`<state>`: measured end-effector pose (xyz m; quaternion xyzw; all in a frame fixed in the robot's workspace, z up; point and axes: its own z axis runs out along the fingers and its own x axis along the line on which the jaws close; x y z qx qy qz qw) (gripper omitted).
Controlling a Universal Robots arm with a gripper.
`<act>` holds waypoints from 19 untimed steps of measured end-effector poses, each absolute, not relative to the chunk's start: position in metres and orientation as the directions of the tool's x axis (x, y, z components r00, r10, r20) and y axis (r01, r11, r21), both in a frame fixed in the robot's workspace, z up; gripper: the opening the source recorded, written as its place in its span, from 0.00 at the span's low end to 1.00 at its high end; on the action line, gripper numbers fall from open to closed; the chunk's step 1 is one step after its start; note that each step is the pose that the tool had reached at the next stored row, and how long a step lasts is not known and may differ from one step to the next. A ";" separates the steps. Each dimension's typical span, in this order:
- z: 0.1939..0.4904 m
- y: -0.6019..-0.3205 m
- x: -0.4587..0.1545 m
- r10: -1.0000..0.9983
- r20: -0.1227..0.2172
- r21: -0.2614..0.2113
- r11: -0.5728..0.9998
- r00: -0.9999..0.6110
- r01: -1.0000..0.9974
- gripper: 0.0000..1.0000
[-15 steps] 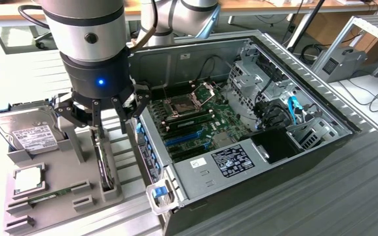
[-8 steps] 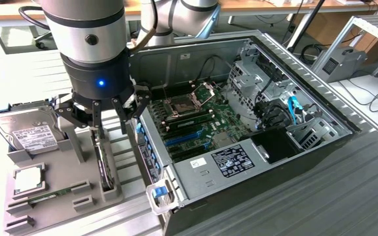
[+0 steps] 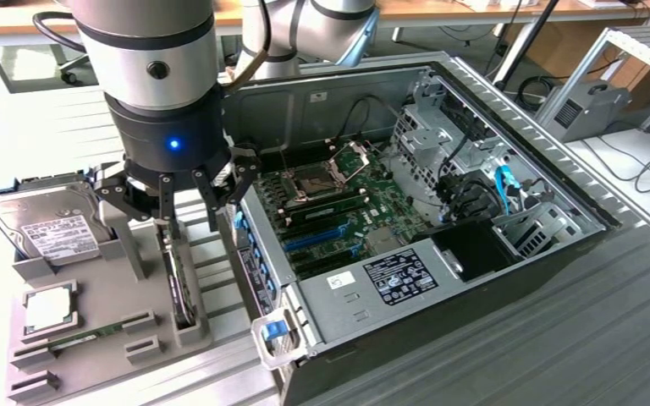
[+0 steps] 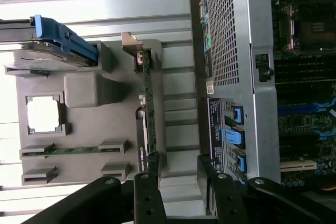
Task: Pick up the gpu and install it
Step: 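Pick up the gpu and move the gpu toward the slot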
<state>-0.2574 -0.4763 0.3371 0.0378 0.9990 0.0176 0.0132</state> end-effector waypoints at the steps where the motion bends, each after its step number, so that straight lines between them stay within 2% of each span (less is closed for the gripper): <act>1: 0.337 -0.476 -0.257 0.076 -0.025 0.036 0.997 -0.997 0.075 0.42; 19: 0.332 -0.476 -0.258 0.076 -0.025 0.036 0.997 -0.997 0.075 0.42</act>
